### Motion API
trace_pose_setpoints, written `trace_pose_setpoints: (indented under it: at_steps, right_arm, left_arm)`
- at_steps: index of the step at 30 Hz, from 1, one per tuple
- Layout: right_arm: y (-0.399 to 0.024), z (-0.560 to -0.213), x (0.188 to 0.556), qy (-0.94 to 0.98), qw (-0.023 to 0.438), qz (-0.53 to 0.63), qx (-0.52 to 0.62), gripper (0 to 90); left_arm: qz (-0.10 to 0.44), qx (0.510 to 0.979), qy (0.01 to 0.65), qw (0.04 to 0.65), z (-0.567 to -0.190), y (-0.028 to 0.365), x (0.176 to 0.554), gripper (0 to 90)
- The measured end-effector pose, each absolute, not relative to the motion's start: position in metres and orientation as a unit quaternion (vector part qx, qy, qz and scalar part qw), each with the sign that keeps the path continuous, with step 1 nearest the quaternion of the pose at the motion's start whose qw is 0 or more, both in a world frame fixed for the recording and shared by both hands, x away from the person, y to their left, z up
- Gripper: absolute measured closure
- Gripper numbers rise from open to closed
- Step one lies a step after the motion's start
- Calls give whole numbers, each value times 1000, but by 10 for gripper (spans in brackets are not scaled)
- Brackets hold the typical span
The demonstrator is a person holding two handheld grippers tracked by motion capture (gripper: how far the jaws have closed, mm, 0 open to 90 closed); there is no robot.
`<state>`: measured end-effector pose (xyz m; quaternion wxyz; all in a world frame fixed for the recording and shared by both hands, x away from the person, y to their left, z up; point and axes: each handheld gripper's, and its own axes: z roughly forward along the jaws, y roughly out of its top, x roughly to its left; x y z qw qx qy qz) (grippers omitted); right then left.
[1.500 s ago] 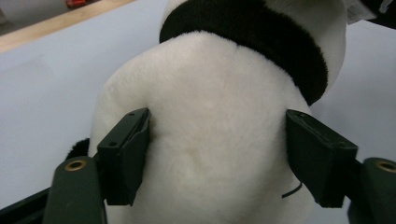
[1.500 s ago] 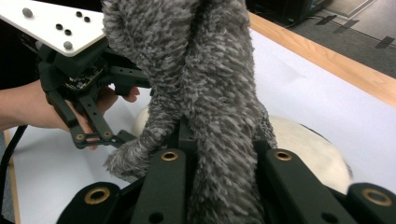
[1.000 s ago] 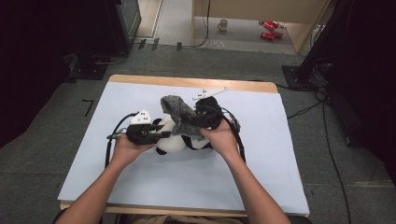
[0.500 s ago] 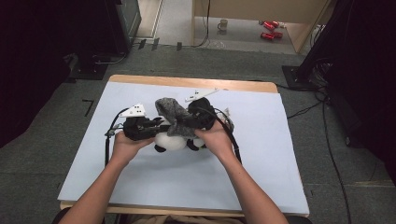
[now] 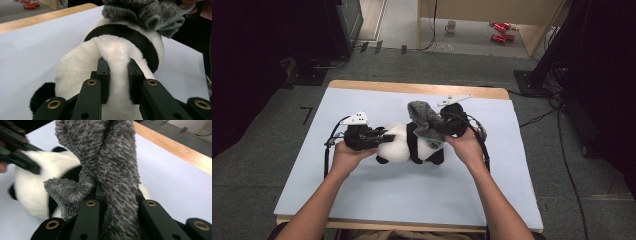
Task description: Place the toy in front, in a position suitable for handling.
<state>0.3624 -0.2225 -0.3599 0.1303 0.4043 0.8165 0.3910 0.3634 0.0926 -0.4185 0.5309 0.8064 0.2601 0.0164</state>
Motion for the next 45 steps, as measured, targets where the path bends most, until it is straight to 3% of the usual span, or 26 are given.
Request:
trace_pose_setpoints:
  at_steps: [9,13,21,31,33,45]
  right_arm:
    - [-264,-373,366,803,153,357,451,777]
    - [-271,-357,362,775,159,402,462,777]
    - [-220,-318,353,782,135,468,389,777]
    - [-156,-347,361,817,76,448,356,777]
    - [-152,-354,361,824,81,434,355,777]
    - [-206,-362,368,815,115,403,400,776]
  left_arm:
    - [1,797,277,536,-418,95,366,775]
    - [-4,787,287,546,-416,97,367,775]
    - [1,791,281,544,-414,93,365,772]
    - [1,796,275,539,-413,89,362,769]
    - [-3,795,277,540,-413,90,363,770]
    - [-10,795,275,540,-412,91,363,772]
